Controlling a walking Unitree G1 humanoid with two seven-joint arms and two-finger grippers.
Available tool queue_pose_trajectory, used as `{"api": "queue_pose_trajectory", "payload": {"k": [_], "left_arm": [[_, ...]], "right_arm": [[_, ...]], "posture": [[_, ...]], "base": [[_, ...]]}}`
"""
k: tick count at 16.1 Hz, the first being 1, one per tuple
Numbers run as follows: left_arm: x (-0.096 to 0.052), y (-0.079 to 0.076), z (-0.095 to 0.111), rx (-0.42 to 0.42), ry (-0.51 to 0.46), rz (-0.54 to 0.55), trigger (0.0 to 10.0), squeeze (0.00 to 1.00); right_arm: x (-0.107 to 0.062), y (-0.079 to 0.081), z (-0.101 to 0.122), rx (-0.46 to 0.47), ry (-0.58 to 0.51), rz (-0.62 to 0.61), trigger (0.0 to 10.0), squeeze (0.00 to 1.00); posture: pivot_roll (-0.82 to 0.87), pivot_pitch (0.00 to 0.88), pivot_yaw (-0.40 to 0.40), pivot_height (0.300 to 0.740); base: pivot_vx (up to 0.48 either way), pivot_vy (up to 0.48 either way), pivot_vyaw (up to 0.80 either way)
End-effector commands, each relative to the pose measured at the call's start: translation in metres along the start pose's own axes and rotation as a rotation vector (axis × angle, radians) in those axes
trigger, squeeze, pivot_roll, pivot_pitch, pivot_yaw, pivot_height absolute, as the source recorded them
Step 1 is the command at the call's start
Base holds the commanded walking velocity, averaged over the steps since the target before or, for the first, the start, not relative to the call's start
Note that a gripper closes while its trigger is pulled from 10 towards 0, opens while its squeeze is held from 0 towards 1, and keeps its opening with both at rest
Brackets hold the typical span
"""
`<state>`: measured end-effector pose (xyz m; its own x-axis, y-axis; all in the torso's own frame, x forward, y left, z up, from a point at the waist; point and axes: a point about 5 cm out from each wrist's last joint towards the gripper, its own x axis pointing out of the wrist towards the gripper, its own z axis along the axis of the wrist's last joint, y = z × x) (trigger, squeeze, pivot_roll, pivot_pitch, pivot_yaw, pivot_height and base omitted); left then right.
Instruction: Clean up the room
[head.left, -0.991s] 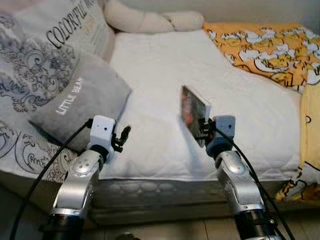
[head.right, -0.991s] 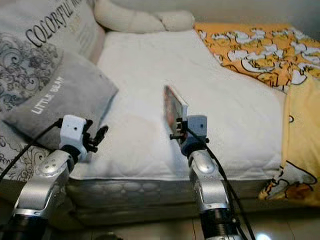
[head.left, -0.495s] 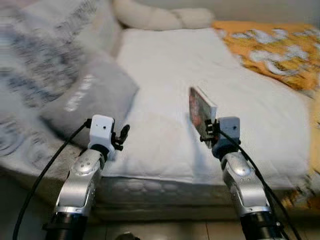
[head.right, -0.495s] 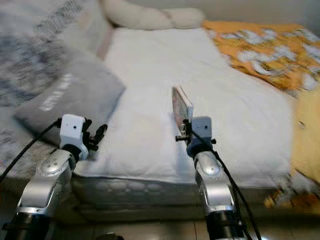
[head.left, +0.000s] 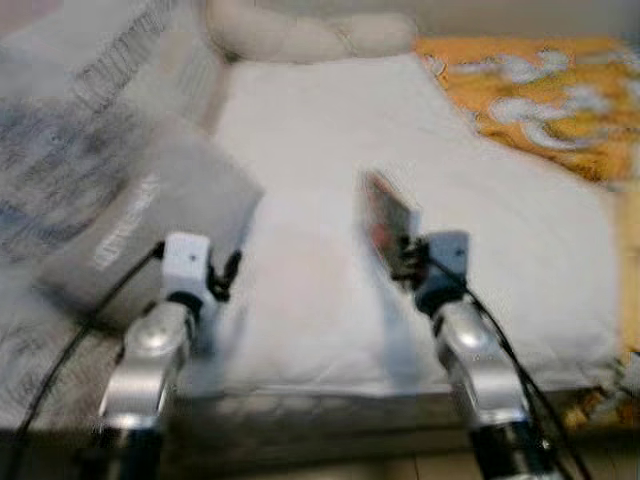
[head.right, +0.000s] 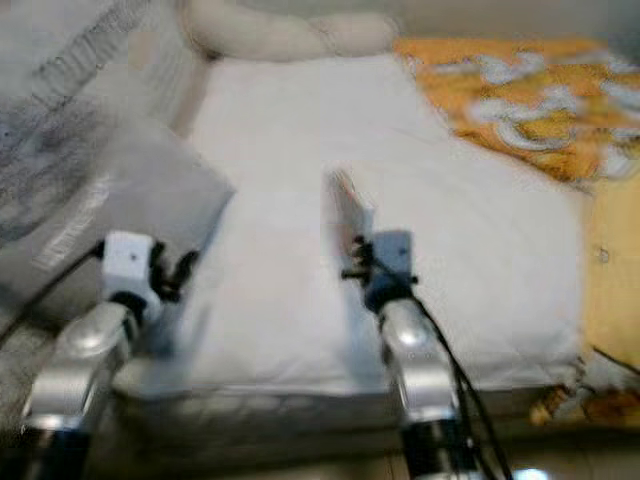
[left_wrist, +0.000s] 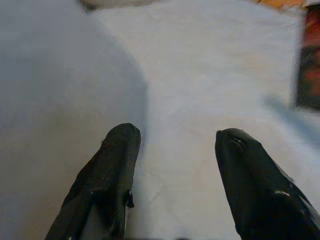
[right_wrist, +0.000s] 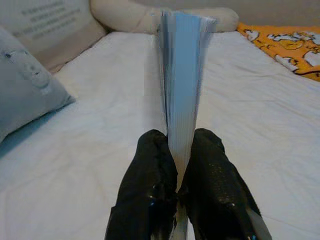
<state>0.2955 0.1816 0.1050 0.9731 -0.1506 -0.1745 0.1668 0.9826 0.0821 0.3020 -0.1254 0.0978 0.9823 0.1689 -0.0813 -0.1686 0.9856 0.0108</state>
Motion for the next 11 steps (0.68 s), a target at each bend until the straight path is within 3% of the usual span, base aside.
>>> {"api": "queue_pose_trajectory", "payload": {"k": [1, 4, 11], "left_arm": [[0.0007, -0.0090, -0.0002, 0.007, -0.003, -0.028, 10.0, 0.00], [0.0012, -0.0091, -0.0004, 0.011, -0.002, -0.027, 10.0, 0.00], [0.0036, -0.0102, 0.0000, 0.034, 0.012, -0.056, 10.0, 0.00]], "right_arm": [[0.0001, -0.0089, 0.0090, -0.012, -0.037, -0.027, 10.0, 0.00], [0.0006, -0.0090, 0.0094, -0.012, -0.037, -0.028, 10.0, 0.00], [0.0053, -0.0124, 0.0115, 0.004, -0.041, -0.046, 10.0, 0.00]], "posture": [[0.00, 0.000, -0.003, 0.740], [0.00, 0.000, 0.000, 0.740], [0.00, 0.000, 0.000, 0.740]], "base": [[0.337, 0.000, 0.00], [0.329, 0.000, 0.00], [0.000, 0.000, 0.00]]}}
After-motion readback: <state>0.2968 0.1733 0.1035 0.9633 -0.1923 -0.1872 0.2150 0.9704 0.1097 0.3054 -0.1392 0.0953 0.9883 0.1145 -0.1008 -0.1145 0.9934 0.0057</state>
